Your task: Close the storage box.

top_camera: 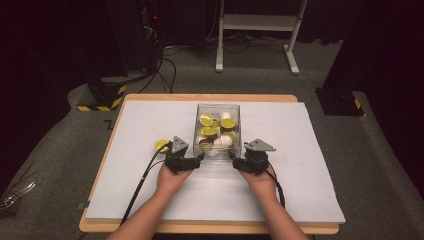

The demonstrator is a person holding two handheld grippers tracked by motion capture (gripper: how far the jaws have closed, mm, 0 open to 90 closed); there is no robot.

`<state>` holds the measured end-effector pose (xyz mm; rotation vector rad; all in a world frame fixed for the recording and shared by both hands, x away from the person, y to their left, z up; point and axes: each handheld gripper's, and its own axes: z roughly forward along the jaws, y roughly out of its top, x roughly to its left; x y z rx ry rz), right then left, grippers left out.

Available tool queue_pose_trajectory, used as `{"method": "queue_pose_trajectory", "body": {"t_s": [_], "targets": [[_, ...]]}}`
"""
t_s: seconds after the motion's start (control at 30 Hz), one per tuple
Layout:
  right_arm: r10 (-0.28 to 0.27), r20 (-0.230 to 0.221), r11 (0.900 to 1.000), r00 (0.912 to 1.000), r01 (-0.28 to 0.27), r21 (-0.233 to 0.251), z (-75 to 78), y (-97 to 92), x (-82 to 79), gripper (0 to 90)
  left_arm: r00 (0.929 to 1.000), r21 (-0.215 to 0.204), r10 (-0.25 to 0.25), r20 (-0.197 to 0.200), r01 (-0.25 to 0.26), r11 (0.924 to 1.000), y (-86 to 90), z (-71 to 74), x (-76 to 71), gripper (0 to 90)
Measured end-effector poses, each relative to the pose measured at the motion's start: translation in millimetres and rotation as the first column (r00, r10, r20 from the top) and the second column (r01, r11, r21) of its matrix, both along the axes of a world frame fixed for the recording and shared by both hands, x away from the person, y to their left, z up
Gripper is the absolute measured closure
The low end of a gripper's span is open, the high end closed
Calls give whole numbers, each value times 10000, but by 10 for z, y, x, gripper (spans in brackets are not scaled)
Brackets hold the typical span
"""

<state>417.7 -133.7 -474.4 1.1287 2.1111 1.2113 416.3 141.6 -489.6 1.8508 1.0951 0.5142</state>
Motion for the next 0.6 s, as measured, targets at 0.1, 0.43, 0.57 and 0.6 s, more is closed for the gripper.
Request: {"method": "queue_pose_trajectory", "body": {"t_s": [0.1,0.43,0.57,0.6], "targets": [[-11,51,10000,10000,11,-23,-2,0,26,296,9999,-61,100,-3,-100,9999,-5,-8,14,242],[-69,-41,9999,10000,70,123,-18,18,66,293,9998,-121,200,-61,-201,9997,-50,-39,34,255],[-153,-111,9999,9998,153,-31,-24,11,27,333,9999,142,-19,-99,20,9999,-39,-53,-18,253],[-153,-111,9999,9998,153,-31,-24,11,27,333,9999,142,-19,-99,20,9999,-39,-53,-18,250]]}}
